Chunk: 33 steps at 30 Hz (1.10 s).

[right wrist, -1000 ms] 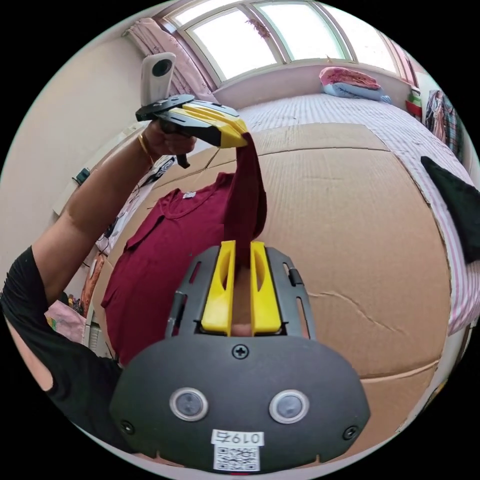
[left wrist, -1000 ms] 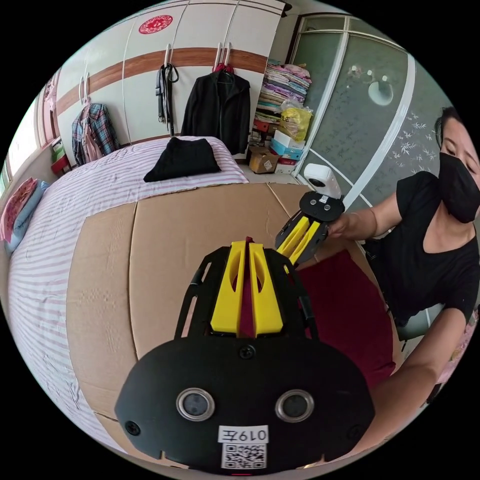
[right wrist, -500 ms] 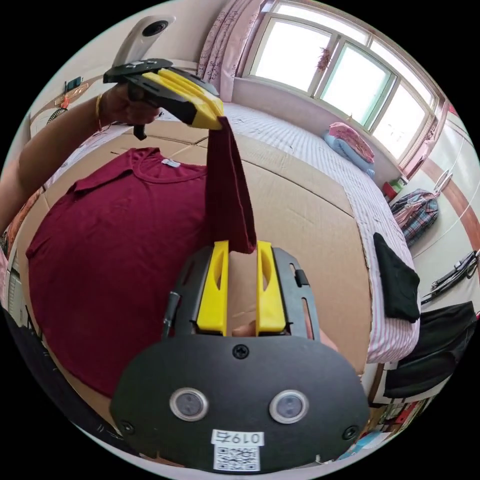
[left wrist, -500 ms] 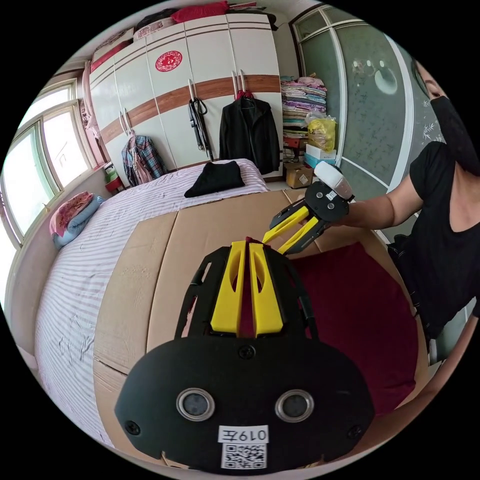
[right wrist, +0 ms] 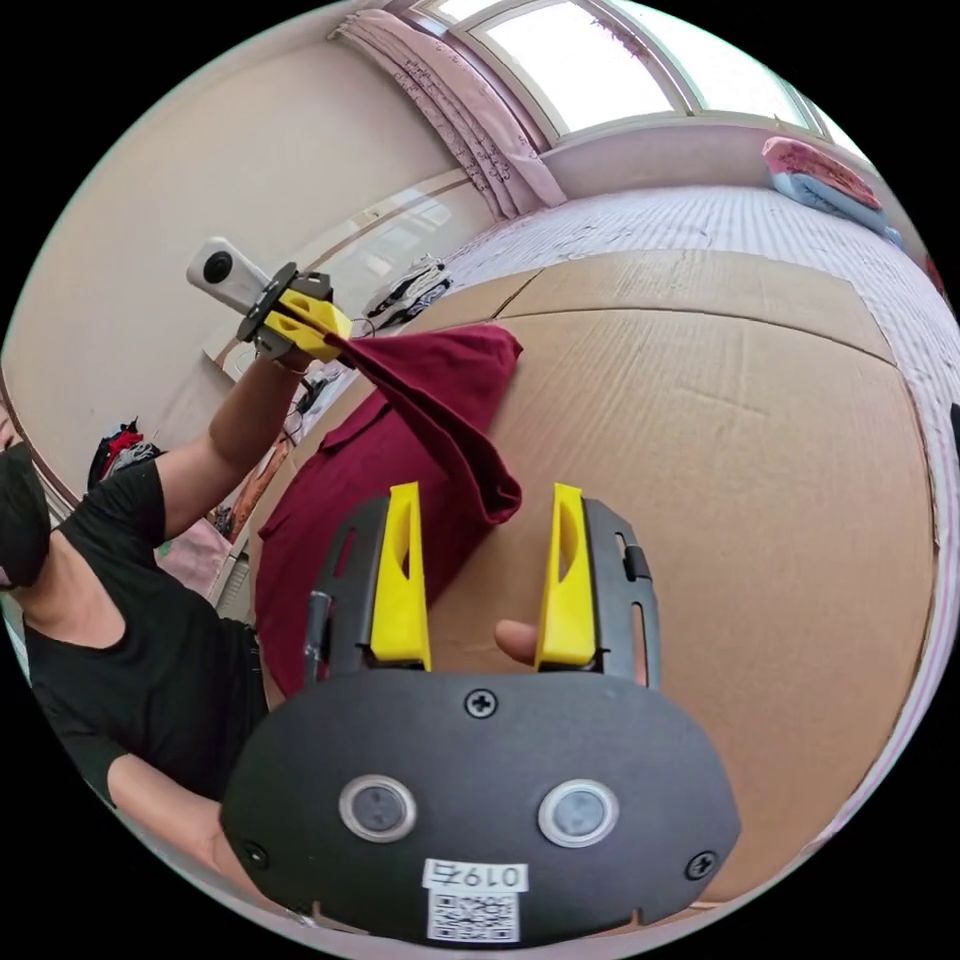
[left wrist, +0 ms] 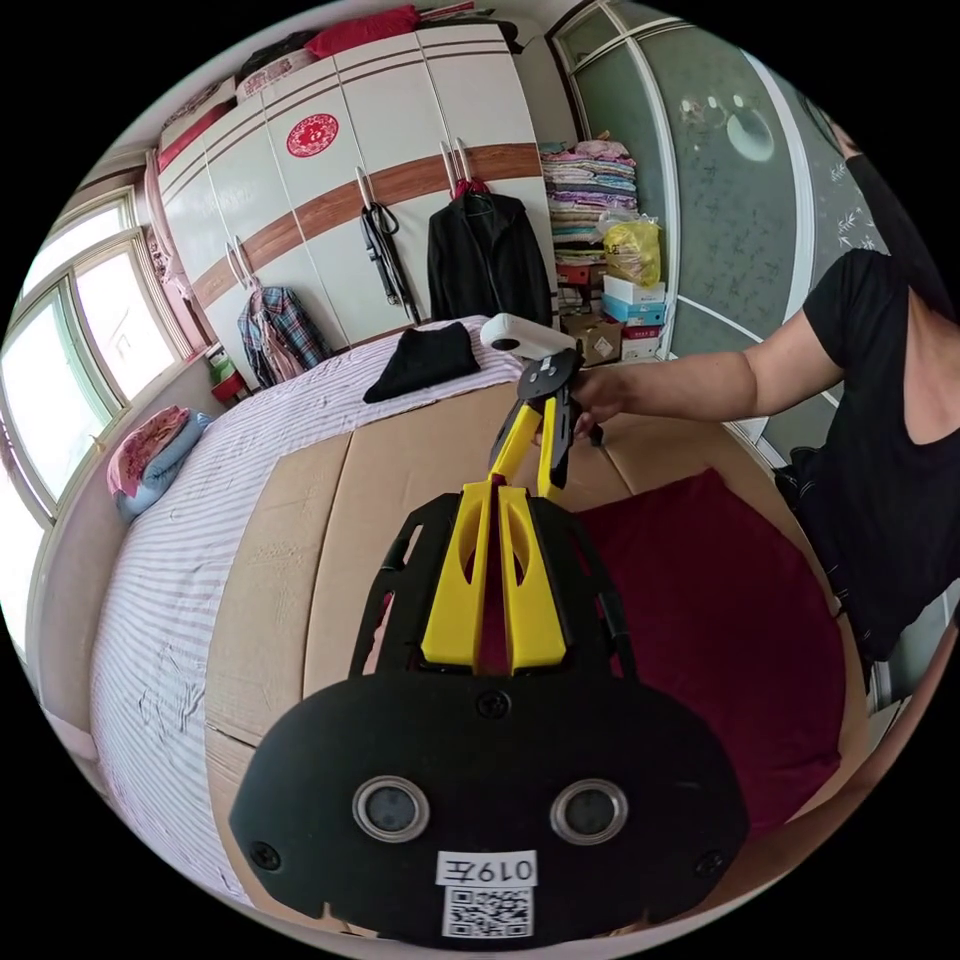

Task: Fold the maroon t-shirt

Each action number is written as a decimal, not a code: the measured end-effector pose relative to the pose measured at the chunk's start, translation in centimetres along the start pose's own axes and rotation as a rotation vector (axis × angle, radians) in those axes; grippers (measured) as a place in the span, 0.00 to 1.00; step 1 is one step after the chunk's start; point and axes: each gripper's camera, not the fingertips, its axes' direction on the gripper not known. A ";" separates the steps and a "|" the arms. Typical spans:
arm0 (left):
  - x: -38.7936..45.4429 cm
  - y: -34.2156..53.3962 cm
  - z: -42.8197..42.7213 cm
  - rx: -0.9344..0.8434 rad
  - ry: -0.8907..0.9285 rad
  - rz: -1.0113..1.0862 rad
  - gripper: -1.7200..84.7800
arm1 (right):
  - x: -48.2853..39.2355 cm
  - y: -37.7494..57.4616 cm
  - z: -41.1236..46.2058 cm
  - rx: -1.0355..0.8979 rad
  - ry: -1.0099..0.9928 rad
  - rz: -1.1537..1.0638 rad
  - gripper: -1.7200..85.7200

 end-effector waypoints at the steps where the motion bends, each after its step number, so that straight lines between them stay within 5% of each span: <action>1: 0.3 0.2 -0.1 0.001 -0.001 -0.001 0.03 | 0.2 -0.1 0.8 -0.018 0.004 0.000 0.21; 12: 8.0 4.9 -2.4 -0.013 -0.099 -0.069 0.03 | -4.1 2.6 7.1 0.043 0.235 -0.196 0.08; 20: 14.1 9.8 -1.8 -0.095 -0.094 -0.180 0.03 | -13.0 7.7 20.6 -0.119 0.870 -0.634 0.02; 33: 20.6 12.9 1.2 -0.221 -0.066 -0.252 0.03 | -14.1 15.0 36.0 -0.320 1.263 -1.037 0.02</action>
